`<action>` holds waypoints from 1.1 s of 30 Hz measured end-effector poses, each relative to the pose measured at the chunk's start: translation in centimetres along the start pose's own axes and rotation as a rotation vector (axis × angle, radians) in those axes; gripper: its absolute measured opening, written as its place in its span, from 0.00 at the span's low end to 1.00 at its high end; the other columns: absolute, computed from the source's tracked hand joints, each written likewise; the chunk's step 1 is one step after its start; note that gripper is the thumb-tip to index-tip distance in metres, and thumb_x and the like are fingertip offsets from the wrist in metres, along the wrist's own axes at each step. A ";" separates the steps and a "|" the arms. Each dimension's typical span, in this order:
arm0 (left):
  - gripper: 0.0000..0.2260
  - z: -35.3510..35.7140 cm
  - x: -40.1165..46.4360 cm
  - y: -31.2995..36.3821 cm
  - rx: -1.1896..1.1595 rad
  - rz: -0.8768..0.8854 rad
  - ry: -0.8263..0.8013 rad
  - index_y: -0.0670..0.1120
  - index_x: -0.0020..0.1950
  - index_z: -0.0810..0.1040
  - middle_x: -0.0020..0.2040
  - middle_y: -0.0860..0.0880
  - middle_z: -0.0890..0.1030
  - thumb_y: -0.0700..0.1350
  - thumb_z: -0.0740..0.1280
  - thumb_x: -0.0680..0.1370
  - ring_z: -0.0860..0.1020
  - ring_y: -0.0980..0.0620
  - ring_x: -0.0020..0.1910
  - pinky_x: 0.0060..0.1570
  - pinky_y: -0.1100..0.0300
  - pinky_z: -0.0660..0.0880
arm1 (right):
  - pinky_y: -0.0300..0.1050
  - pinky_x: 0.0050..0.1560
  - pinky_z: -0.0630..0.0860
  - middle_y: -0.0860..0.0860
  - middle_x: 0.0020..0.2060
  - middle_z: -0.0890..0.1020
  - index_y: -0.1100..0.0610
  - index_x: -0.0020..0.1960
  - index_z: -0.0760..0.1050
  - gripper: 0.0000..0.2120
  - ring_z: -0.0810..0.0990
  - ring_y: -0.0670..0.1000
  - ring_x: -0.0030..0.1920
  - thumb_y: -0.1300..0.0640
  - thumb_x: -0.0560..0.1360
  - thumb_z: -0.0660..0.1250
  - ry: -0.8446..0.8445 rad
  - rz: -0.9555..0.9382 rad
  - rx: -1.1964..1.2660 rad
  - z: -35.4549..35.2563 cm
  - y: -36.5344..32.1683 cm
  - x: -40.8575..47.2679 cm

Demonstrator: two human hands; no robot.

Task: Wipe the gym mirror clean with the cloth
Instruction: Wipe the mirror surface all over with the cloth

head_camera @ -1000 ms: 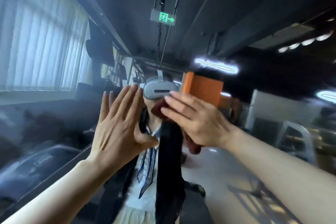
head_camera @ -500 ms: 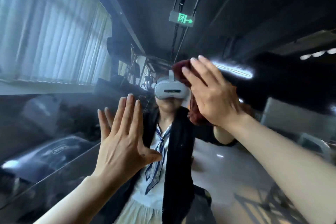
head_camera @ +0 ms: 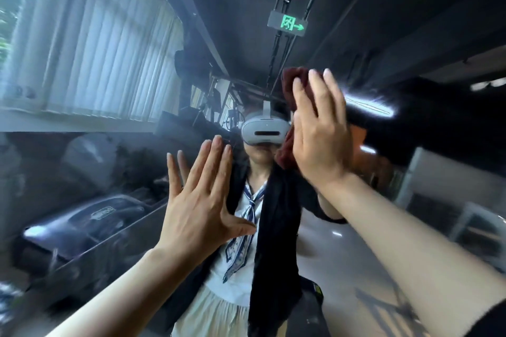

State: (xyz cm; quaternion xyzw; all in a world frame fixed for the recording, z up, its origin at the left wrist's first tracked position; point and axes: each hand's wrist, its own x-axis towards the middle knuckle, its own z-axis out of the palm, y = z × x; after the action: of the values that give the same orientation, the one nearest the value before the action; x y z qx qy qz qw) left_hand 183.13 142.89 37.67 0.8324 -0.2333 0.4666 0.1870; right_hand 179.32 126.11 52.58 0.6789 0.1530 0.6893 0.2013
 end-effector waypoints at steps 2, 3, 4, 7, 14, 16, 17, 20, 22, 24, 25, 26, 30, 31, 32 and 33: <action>0.62 -0.2 0.0 -0.2 -0.045 0.004 0.026 0.37 0.79 0.59 0.80 0.40 0.58 0.77 0.69 0.58 0.56 0.43 0.80 0.76 0.36 0.41 | 0.56 0.75 0.64 0.62 0.70 0.74 0.65 0.70 0.74 0.21 0.69 0.65 0.72 0.67 0.77 0.65 -0.117 -0.178 0.060 0.2 -2.6 -3.0; 0.59 -0.4 -0.1 -0.4 -0.082 0.003 0.051 0.37 0.78 0.61 0.80 0.41 0.60 0.77 0.66 0.61 0.58 0.44 0.79 0.76 0.37 0.43 | 0.57 0.75 0.65 0.61 0.70 0.74 0.64 0.70 0.74 0.21 0.70 0.64 0.72 0.66 0.78 0.63 -0.201 -0.363 0.100 0.0 -3.2 -4.5; 0.56 -0.8 -0.1 -0.8 -0.117 -0.004 0.082 0.37 0.77 0.62 0.79 0.41 0.62 0.76 0.64 0.63 0.59 0.46 0.78 0.77 0.39 0.44 | 0.57 0.73 0.67 0.60 0.70 0.74 0.63 0.70 0.75 0.21 0.70 0.64 0.72 0.65 0.79 0.60 -0.275 -0.542 0.124 -0.6 -3.0 -5.3; 0.52 -1.8 0.2 -2.5 -0.120 -0.030 0.136 0.39 0.78 0.61 0.78 0.43 0.64 0.76 0.60 0.67 0.59 0.47 0.78 0.77 0.43 0.43 | 0.56 0.71 0.70 0.60 0.69 0.76 0.62 0.69 0.76 0.19 0.73 0.62 0.71 0.63 0.82 0.55 -0.277 -0.713 0.079 -1.5 0.9 -2.6; 0.49 -1.7 3.2 -3.7 -0.071 -0.065 0.146 0.40 0.81 0.53 0.82 0.45 0.51 0.74 0.55 0.73 0.50 0.49 0.81 0.77 0.44 0.39 | 0.57 0.75 0.64 0.65 0.69 0.73 0.67 0.70 0.73 0.20 0.69 0.67 0.71 0.65 0.79 0.62 0.084 0.117 -0.070 1.4 1.3 5.4; 0.49 -1.3 3.0 -3.5 -0.065 -0.070 0.159 0.40 0.81 0.52 0.82 0.45 0.50 0.74 0.54 0.73 0.50 0.49 0.81 0.77 0.43 0.37 | 0.58 0.74 0.66 0.64 0.70 0.74 0.66 0.71 0.73 0.22 0.69 0.66 0.72 0.66 0.77 0.64 -0.027 -0.123 -0.013 2.1 -1.7 3.4; 0.49 -1.2 3.0 -3.5 -0.056 -0.069 0.159 0.40 0.81 0.51 0.82 0.46 0.49 0.74 0.53 0.73 0.49 0.50 0.81 0.77 0.43 0.36 | 0.58 0.73 0.68 0.63 0.70 0.74 0.65 0.71 0.73 0.23 0.69 0.65 0.72 0.66 0.76 0.64 -0.117 -0.284 0.021 1.9 -2.5 2.3; 0.49 -1.4 2.8 -4.0 -0.028 -0.050 0.160 0.41 0.82 0.51 0.82 0.46 0.49 0.74 0.52 0.73 0.49 0.50 0.81 0.76 0.40 0.37 | 0.58 0.69 0.72 0.61 0.69 0.75 0.63 0.70 0.74 0.23 0.71 0.63 0.71 0.64 0.75 0.64 -0.207 -0.521 0.053 1.3 -0.4 3.3; 0.48 -1.4 2.7 -4.4 -0.020 -0.027 0.151 0.40 0.81 0.53 0.82 0.46 0.50 0.74 0.52 0.73 0.50 0.50 0.81 0.76 0.36 0.41 | 0.60 0.70 0.70 0.64 0.68 0.75 0.65 0.69 0.75 0.21 0.71 0.66 0.70 0.66 0.76 0.63 -0.084 -0.296 0.015 1.4 1.3 5.3; 0.48 -1.4 2.8 -4.7 -0.017 -0.013 0.151 0.40 0.81 0.54 0.82 0.46 0.52 0.74 0.53 0.74 0.52 0.50 0.81 0.75 0.33 0.44 | 0.59 0.73 0.66 0.65 0.69 0.74 0.66 0.69 0.74 0.20 0.70 0.67 0.70 0.67 0.78 0.62 0.068 0.059 -0.037 1.6 1.0 6.6; 0.47 -1.4 2.7 -4.6 -0.028 -0.016 0.160 0.40 0.81 0.55 0.82 0.45 0.53 0.73 0.54 0.73 0.53 0.49 0.80 0.75 0.33 0.44 | 0.58 0.73 0.65 0.65 0.69 0.74 0.66 0.69 0.74 0.20 0.70 0.67 0.71 0.68 0.77 0.62 0.106 0.161 -0.037 1.9 -0.1 6.5; 0.47 -1.4 2.6 -4.4 -0.048 -0.026 0.179 0.40 0.81 0.56 0.82 0.45 0.55 0.72 0.56 0.73 0.54 0.49 0.80 0.75 0.33 0.45 | 0.58 0.74 0.64 0.65 0.69 0.74 0.67 0.69 0.74 0.21 0.69 0.67 0.71 0.69 0.76 0.63 0.119 0.184 -0.024 2.3 -1.6 5.9; 0.43 -0.8 1.0 -2.8 -0.169 -0.053 0.272 0.39 0.80 0.58 0.81 0.43 0.58 0.64 0.63 0.74 0.56 0.47 0.80 0.76 0.36 0.46 | 0.56 0.75 0.64 0.61 0.72 0.73 0.64 0.72 0.72 0.23 0.67 0.64 0.74 0.66 0.77 0.60 -0.156 -0.262 0.094 2.1 -6.2 -0.4; 0.43 -0.5 0.3 -2.5 -0.182 -0.050 0.281 0.39 0.80 0.57 0.81 0.43 0.58 0.62 0.65 0.74 0.56 0.47 0.80 0.77 0.37 0.46 | 0.55 0.75 0.64 0.60 0.72 0.73 0.62 0.73 0.72 0.23 0.68 0.63 0.74 0.64 0.78 0.59 -0.219 -0.374 0.108 1.6 -5.7 -1.7; 0.43 -0.2 -0.4 -2.3 -0.188 -0.042 0.279 0.40 0.80 0.56 0.81 0.43 0.57 0.61 0.67 0.73 0.55 0.47 0.80 0.77 0.37 0.46 | 0.55 0.75 0.64 0.59 0.72 0.73 0.61 0.72 0.73 0.22 0.68 0.62 0.74 0.63 0.78 0.59 -0.242 -0.450 0.112 1.0 -4.6 -2.5; 0.44 0.0 -1.0 -2.2 -0.187 -0.029 0.267 0.40 0.81 0.56 0.81 0.44 0.57 0.61 0.67 0.73 0.54 0.47 0.80 0.77 0.37 0.47 | 0.55 0.75 0.65 0.59 0.71 0.74 0.61 0.72 0.73 0.21 0.69 0.61 0.74 0.63 0.79 0.59 -0.226 -0.468 0.090 0.5 -3.2 -2.8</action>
State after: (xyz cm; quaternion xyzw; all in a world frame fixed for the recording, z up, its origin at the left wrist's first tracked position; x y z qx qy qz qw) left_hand 183.95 144.87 36.61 0.7452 -0.2369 0.5466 0.2996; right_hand 180.07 127.47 48.61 0.7061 0.3127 0.5363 0.3405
